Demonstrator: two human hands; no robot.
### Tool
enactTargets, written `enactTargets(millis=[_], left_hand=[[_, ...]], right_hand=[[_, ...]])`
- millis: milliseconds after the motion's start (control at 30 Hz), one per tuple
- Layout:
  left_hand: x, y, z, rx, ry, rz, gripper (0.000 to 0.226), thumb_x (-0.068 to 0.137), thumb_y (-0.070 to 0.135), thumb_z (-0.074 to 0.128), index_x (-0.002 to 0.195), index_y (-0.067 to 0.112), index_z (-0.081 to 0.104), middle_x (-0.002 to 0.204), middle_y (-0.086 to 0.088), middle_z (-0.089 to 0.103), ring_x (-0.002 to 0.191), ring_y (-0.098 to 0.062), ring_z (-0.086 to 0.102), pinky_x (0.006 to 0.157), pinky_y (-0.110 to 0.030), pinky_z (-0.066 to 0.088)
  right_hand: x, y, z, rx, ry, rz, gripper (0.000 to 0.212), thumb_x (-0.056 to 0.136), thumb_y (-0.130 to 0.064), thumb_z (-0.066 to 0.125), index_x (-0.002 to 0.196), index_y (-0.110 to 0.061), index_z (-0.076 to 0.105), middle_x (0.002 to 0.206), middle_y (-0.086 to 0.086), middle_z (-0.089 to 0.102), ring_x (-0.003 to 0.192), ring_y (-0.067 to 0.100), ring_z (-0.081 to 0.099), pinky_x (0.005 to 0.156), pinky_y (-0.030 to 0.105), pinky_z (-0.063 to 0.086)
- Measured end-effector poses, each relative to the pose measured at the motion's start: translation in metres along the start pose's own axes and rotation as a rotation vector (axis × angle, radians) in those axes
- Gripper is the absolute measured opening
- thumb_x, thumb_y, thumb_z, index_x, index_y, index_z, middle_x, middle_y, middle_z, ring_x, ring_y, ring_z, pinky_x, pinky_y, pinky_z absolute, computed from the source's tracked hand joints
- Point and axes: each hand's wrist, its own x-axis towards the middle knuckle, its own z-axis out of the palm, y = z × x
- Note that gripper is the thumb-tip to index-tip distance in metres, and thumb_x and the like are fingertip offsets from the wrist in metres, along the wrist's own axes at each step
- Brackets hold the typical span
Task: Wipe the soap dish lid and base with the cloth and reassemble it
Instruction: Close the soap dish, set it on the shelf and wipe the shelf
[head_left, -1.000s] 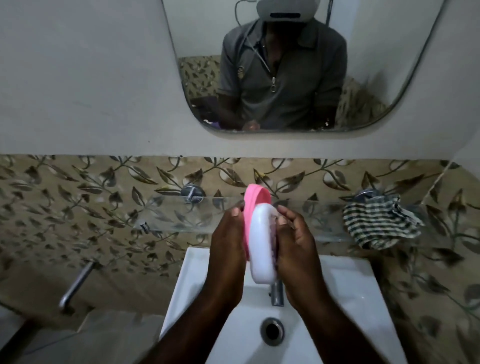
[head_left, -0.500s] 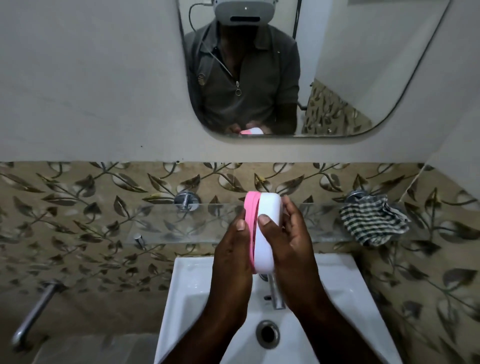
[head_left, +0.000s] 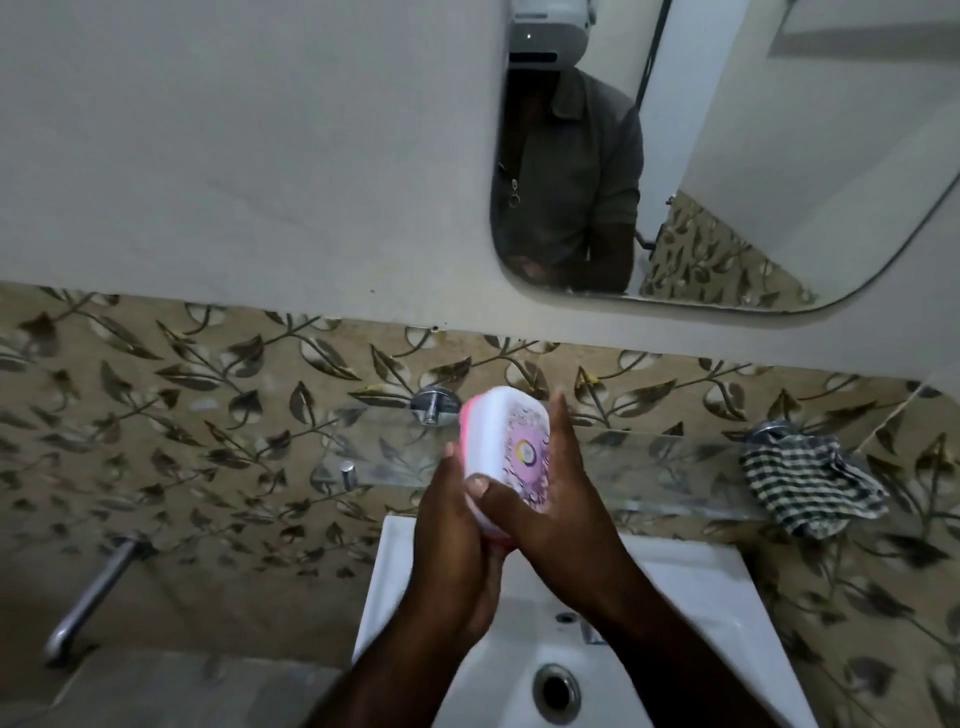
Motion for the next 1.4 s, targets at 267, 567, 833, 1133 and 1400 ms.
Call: enactTargets(millis=[267,567,833,1133,1400], left_hand=[[0.015,0.016,-0.036,0.163,0.052,-0.265,0.064,0.093,0.062,0.03,0.117,0.015,0.066,0.108,-0.016,0.072,0.093,-0.031,0.07,0.082,-0.048,0.056],[0.013,0.009,-0.052,0.421,0.09,-0.196,0.052,0.093,0.054,0.045,0.11,0.01,0.069,0.092,-0.014,0.075,0.074,-0.024,0.072,0.079,-0.047,0.058],[0.007,-0.021,-0.056,0.283,0.194,-0.252,0.081,0.087,0.072,0.025,0.102,0.003,0.065,0.076,-0.018,0.068,0.07,-0.03,0.068,0.059,-0.037,0.055],[-0.007,-0.109,0.026,0.579,-0.332,-0.321,0.056,0.072,0.052,0.06,0.102,0.004,0.059,0.072,-0.006,0.067,0.064,-0.019,0.064,0.053,-0.028,0.049],[0.005,-0.143,0.069,0.701,-0.463,-0.307,0.019,0.09,0.033,0.062,0.092,0.014,0.065,0.08,-0.007,0.07,0.071,-0.02,0.066,0.064,-0.034,0.052]], right_hand=[[0.024,0.017,0.011,-0.246,-0.011,-0.106,0.08,0.065,-0.033,0.088,0.135,-0.022,0.052,0.131,-0.02,0.039,0.107,-0.034,0.033,0.085,-0.009,0.025],[0.037,0.024,0.025,-0.38,-0.002,-0.099,0.09,0.06,-0.065,0.062,0.139,-0.024,0.047,0.152,-0.005,0.031,0.129,0.008,0.045,0.103,0.026,0.044],[0.028,0.022,-0.004,-0.364,0.017,-0.132,0.09,0.068,-0.052,0.081,0.145,-0.033,0.038,0.153,-0.015,0.023,0.133,-0.011,0.028,0.093,-0.009,0.016],[-0.003,0.058,-0.172,-0.758,0.473,0.029,0.067,0.079,-0.049,0.072,0.135,-0.016,0.055,0.146,0.009,0.046,0.136,0.023,0.039,0.11,0.026,0.026],[-0.029,0.117,-0.253,-1.039,0.076,0.045,0.09,0.068,-0.044,0.076,0.146,-0.016,0.04,0.152,0.011,0.037,0.142,0.03,0.031,0.117,0.043,0.017]])
